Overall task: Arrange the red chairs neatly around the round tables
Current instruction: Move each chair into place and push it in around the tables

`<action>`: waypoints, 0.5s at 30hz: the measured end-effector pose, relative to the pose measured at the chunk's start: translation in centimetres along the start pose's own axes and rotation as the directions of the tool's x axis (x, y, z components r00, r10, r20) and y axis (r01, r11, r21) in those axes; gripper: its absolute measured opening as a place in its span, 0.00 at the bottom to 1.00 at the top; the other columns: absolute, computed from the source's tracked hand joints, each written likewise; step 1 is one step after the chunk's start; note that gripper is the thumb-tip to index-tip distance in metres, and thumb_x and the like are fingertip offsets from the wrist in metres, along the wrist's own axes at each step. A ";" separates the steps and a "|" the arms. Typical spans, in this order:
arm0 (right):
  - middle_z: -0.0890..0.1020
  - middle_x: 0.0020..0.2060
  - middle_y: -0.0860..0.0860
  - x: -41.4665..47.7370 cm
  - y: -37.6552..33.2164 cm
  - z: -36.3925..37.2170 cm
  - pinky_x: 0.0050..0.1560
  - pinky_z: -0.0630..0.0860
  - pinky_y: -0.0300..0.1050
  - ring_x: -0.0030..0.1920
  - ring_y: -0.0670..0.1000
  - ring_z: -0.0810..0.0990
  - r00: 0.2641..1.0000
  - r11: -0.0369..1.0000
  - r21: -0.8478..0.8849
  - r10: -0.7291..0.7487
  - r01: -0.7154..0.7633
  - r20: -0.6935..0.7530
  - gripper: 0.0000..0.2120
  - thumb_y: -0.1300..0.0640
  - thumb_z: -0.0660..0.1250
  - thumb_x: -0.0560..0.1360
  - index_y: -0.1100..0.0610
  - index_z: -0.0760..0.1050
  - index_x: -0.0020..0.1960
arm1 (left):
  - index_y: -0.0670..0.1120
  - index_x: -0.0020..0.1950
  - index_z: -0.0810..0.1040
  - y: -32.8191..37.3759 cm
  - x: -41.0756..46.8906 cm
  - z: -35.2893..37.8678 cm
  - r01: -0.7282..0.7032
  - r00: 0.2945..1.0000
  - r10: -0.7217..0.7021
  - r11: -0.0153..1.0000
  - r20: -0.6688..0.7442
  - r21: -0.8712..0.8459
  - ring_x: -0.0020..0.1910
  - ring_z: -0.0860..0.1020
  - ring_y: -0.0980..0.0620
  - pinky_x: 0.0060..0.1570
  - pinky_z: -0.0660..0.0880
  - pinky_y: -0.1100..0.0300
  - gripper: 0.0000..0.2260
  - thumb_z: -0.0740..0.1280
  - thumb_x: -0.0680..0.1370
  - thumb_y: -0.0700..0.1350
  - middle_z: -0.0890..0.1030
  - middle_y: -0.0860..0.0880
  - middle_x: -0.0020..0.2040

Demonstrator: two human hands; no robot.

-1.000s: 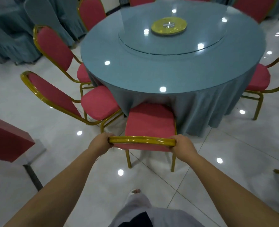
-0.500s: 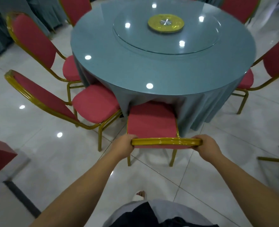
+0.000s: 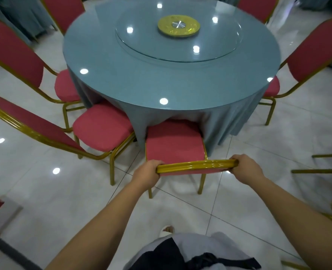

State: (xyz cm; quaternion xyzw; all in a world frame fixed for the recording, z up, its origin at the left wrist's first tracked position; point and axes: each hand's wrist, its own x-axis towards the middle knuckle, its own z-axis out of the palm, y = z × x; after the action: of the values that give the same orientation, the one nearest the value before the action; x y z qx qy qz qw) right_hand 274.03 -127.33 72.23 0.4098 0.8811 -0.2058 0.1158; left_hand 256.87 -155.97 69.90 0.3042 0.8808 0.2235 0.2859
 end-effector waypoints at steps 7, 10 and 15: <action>0.71 0.64 0.53 -0.9 0.6 0.8 0.60 0.70 0.57 0.63 0.62 0.67 0.998 0.981 0.196 -0.021 0.010 0.053 0.26 0.52 0.73 0.74 0.47 0.67 0.69 | 0.56 0.62 0.78 0.6 0.5 -0.1 0.043 0.995 -0.034 0.994 0.093 -0.099 0.53 0.79 0.52 0.56 0.77 0.49 0.19 0.74 0.73 0.45 0.81 0.54 0.54; 0.67 0.68 0.48 -1.5 2.0 -0.2 0.67 0.67 0.54 0.68 0.58 0.64 0.982 0.941 0.323 -0.146 0.100 0.123 0.31 0.49 0.74 0.73 0.43 0.65 0.71 | 0.65 0.77 0.58 3.1 1.0 -1.1 0.050 0.980 -0.020 0.988 0.198 -0.149 0.68 0.66 0.56 0.69 0.68 0.51 0.47 0.77 0.63 0.67 0.66 0.58 0.70; 0.68 0.67 0.40 -2.1 8.0 -3.0 0.63 0.65 0.36 0.66 0.43 0.67 0.974 0.779 0.624 -0.180 0.057 0.136 0.23 0.43 0.70 0.76 0.39 0.67 0.69 | 0.66 0.77 0.56 14.4 5.2 0.0 -0.077 0.992 0.103 0.948 0.068 -0.310 0.74 0.62 0.55 0.71 0.63 0.54 0.46 0.68 0.63 0.76 0.63 0.53 0.77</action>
State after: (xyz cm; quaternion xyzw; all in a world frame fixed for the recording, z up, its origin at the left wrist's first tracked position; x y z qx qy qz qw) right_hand 281.41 -122.74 73.56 0.3471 0.7747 -0.5266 0.0451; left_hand 259.39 -142.25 76.12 0.3051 0.8079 0.3573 0.3558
